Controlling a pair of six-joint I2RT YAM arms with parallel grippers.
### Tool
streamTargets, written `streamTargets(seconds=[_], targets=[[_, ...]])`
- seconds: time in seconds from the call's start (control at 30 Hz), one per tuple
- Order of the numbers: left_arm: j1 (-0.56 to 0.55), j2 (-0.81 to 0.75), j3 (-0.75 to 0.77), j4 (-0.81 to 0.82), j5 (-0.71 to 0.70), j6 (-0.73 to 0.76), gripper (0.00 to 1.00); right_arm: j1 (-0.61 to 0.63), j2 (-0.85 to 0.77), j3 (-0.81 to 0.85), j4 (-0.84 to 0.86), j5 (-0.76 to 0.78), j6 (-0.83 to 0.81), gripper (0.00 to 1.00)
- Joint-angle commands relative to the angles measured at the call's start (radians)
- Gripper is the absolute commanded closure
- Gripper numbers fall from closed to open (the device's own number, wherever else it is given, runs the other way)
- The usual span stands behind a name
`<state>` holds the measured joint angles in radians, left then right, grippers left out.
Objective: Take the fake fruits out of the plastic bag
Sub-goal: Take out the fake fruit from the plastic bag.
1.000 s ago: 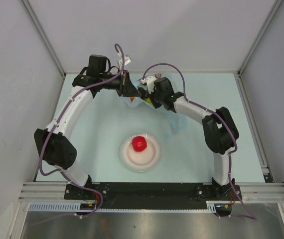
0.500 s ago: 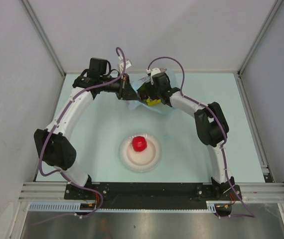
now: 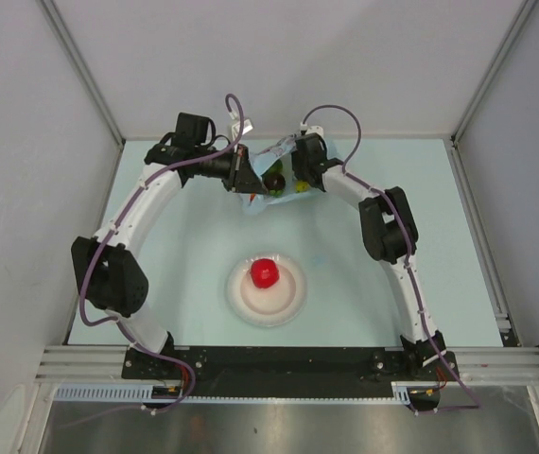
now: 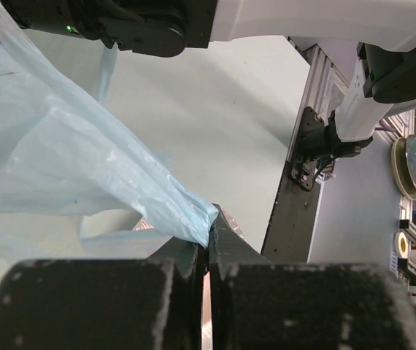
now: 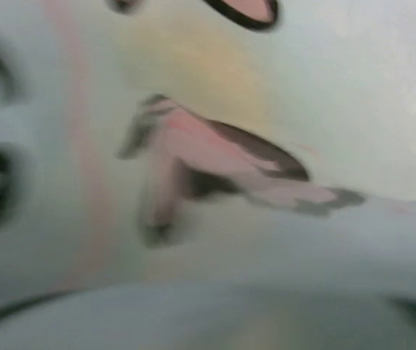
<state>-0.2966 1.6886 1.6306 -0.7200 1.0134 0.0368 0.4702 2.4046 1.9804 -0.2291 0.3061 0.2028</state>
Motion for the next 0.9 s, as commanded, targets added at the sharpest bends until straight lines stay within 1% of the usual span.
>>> streamTargets(seconds=[0.0,0.07,0.1,0.13,0.2,0.3,0.33,0.4,0.43,0.47,0.5,0.53,0.6,0.63,0.67,0.7,0.73,0.83,0.87], targets=[[-0.007,-0.004,0.014,0.014,0.01,0.018,1.0,-0.016,0.051,0.025,-0.047,0.028,0.029,0.55],[-0.006,-0.004,0.015,0.027,0.002,0.012,1.0,-0.019,0.031,0.002,-0.033,0.01,0.009,0.74],[-0.007,0.0,0.017,0.034,0.001,0.009,1.0,-0.021,-0.001,-0.012,-0.026,0.001,-0.014,0.88],[-0.009,0.006,0.021,0.043,-0.001,0.002,1.0,-0.021,-0.024,-0.037,-0.019,-0.007,-0.031,0.94],[-0.009,0.023,0.029,0.057,-0.001,-0.006,1.0,-0.019,-0.102,-0.067,-0.006,-0.039,-0.084,1.0],[-0.01,0.04,0.043,0.093,-0.027,-0.031,1.0,-0.022,-0.195,-0.141,-0.003,-0.12,-0.146,1.0],[-0.012,0.049,0.051,0.109,-0.041,-0.031,1.0,-0.022,-0.256,-0.162,-0.013,-0.154,-0.184,1.0],[-0.012,0.057,0.06,0.116,-0.073,-0.031,1.0,-0.024,-0.336,-0.253,-0.016,-0.177,-0.2,1.0],[-0.01,0.065,0.07,0.12,-0.078,-0.031,1.0,-0.025,-0.422,-0.29,-0.003,-0.194,-0.235,1.0],[-0.01,0.071,0.077,0.123,-0.084,-0.031,1.0,-0.025,-0.462,-0.366,0.008,-0.203,-0.243,1.0],[-0.01,0.075,0.084,0.128,-0.093,-0.053,1.0,-0.025,-0.501,-0.397,0.014,-0.216,-0.255,1.0],[-0.01,0.079,0.1,0.139,-0.096,-0.072,1.0,-0.027,-0.545,-0.425,0.011,-0.272,-0.263,1.0],[-0.007,0.094,0.113,0.152,-0.104,-0.104,1.0,-0.024,-0.654,-0.494,-0.009,-0.297,-0.293,1.0],[-0.007,0.098,0.127,0.165,-0.104,-0.136,1.0,-0.024,-0.691,-0.524,-0.03,-0.373,-0.307,1.0],[-0.006,0.108,0.135,0.171,-0.099,-0.15,1.0,-0.025,-0.767,-0.554,-0.041,-0.406,-0.333,1.0],[-0.004,0.115,0.141,0.178,-0.093,-0.162,1.0,-0.025,-0.804,-0.615,-0.05,-0.439,-0.35,1.0],[-0.004,0.118,0.152,0.186,-0.084,-0.178,1.0,-0.025,-0.838,-0.646,-0.071,-0.523,-0.377,1.0],[-0.006,0.138,0.163,0.194,-0.087,-0.19,1.0,-0.001,-0.953,-0.757,-0.145,-0.661,-0.529,1.0],[-0.006,0.141,0.164,0.197,-0.094,-0.19,1.0,0.008,-0.975,-0.793,-0.154,-0.676,-0.561,1.0]])
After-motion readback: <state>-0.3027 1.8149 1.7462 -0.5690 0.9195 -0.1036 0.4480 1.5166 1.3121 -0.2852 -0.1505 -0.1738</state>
